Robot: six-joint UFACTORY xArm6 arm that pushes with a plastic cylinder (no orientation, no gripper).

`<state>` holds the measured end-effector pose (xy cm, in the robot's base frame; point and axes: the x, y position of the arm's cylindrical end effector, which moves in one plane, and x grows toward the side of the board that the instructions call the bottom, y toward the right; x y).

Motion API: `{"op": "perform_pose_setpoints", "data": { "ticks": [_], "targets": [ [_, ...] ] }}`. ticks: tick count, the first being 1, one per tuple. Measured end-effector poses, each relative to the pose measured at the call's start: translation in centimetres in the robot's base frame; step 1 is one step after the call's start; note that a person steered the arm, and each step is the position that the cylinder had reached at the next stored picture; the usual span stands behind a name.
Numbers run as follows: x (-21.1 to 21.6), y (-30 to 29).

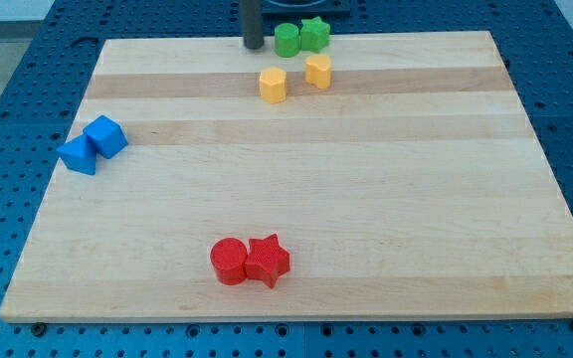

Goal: Push the yellow heart alongwith yellow hexagon towards left side of board

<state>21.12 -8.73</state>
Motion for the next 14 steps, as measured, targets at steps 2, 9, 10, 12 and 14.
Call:
{"op": "perform_pose_setpoints", "data": {
  "ticks": [2, 9, 10, 12, 14],
  "targets": [
    [4.8, -2.2],
    [2.6, 16.0],
    [4.2, 17.9],
    [6.5, 10.5],
    [8.9, 3.0]
  ]
}}
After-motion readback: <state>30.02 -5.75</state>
